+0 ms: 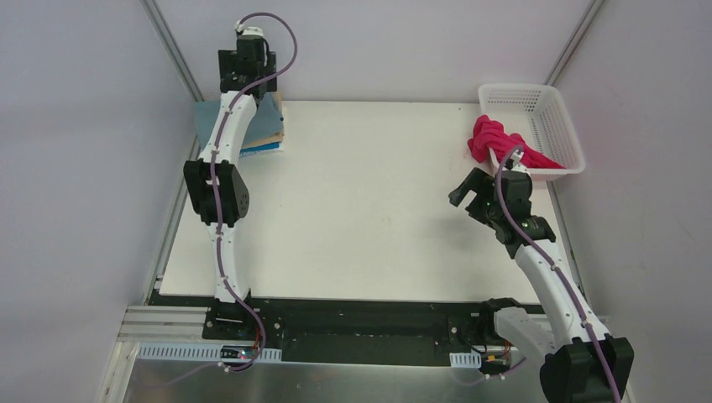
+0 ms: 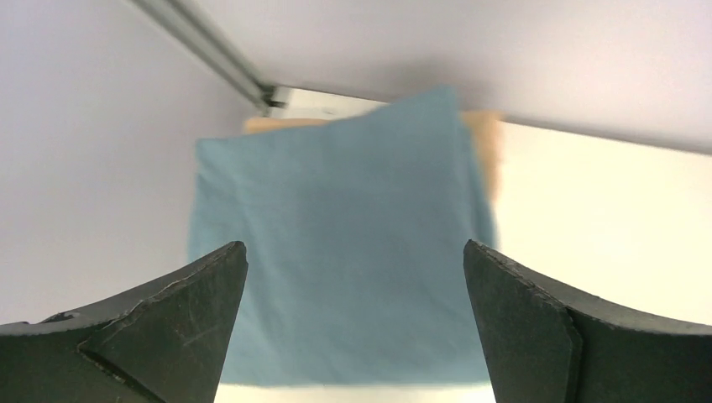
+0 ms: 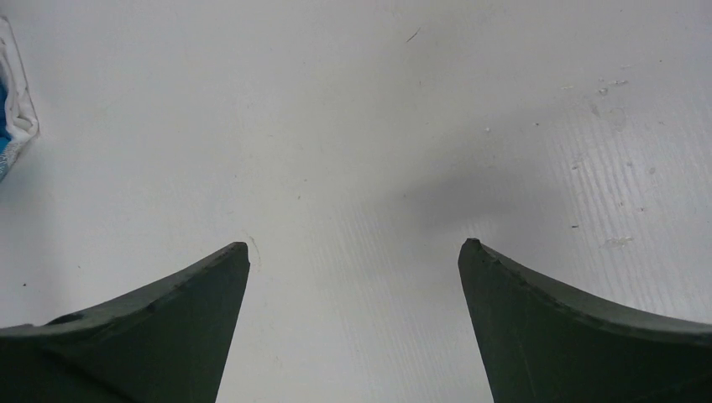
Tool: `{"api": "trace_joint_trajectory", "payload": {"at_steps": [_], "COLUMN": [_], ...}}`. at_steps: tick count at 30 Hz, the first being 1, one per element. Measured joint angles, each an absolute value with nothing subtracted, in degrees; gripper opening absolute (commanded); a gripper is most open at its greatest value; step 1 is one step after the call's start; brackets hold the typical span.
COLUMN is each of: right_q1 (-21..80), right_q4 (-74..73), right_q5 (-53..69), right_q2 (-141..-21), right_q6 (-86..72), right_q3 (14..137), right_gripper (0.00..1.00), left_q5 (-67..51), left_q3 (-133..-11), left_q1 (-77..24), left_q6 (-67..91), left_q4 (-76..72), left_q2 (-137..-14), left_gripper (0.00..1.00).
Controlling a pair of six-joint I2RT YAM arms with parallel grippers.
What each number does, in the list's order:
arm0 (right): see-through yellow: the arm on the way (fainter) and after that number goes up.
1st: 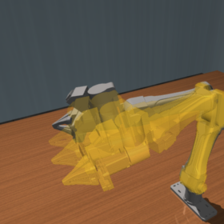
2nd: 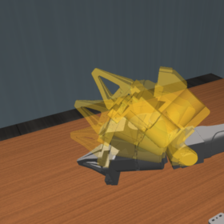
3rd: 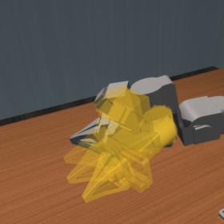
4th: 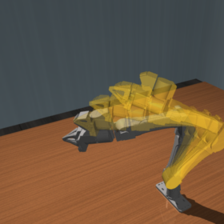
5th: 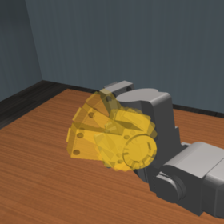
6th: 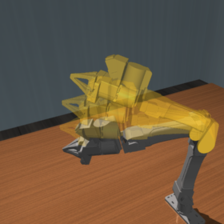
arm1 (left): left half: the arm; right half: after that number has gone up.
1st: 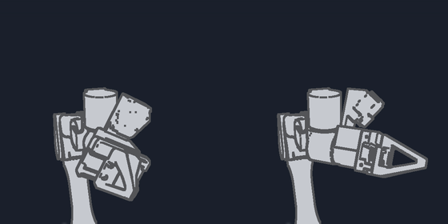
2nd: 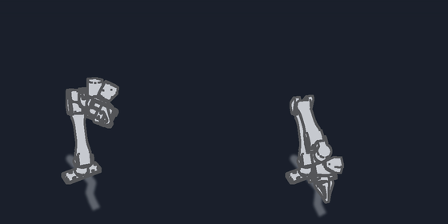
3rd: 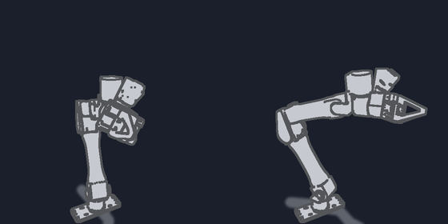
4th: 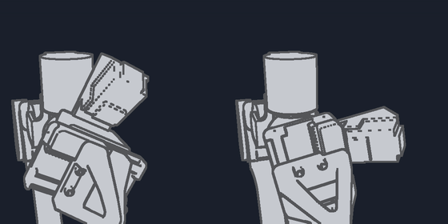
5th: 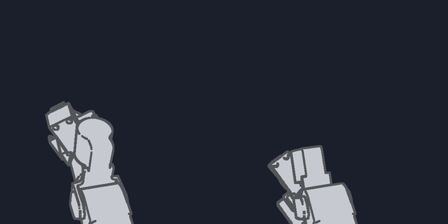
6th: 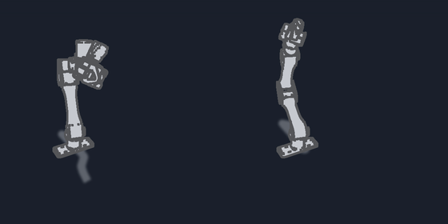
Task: Fold and stack the t-shirts
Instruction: Reset both arms
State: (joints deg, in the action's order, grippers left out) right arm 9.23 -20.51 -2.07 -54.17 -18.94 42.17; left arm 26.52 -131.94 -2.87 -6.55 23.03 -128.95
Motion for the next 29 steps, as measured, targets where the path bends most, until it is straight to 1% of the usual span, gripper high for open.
{"api": "trace_joint_trajectory", "payload": {"at_steps": [6,10,15,22,26,29], "right_q1": [9.23,9.23,9.23,9.23,9.23,9.23], "right_q4": [-21.08,-21.28,-21.21,-21.17,-21.17,-21.19], "right_q5": [-2.15,-2.83,-3.79,-4.49,-5.61,-6.55], "right_q2": [-51.05,-48.80,-47.35,-47.29,-47.29,-47.29], "right_q6": [-19.29,-20.21,-22.11,-23.59,-24.14,-24.82], "right_q3": [42.17,41.80,39.81,37.63,36.82,36.60], "right_gripper": [1.00,1.00,1.00,1.00,1.00,1.00], "left_q5": [16.64,11.35,11.44,11.97,12.43,12.49], "left_q3": [-118.48,-105.19,-85.95,-57.49,-47.00,-42.39], "left_q1": [-6.79,-6.68,-10.37,-21.50,-22.20,-22.17], "left_q6": [2.74,10.04,17.85,25.80,29.12,30.98], "left_q4": [23.38,23.05,23.16,21.91,21.91,21.69], "left_q2": [-113.51,-101.16,-87.46,-70.70,-60.66,-54.06], "left_gripper": [0.99,0.99,0.99,0.99,0.99,0.99]}}
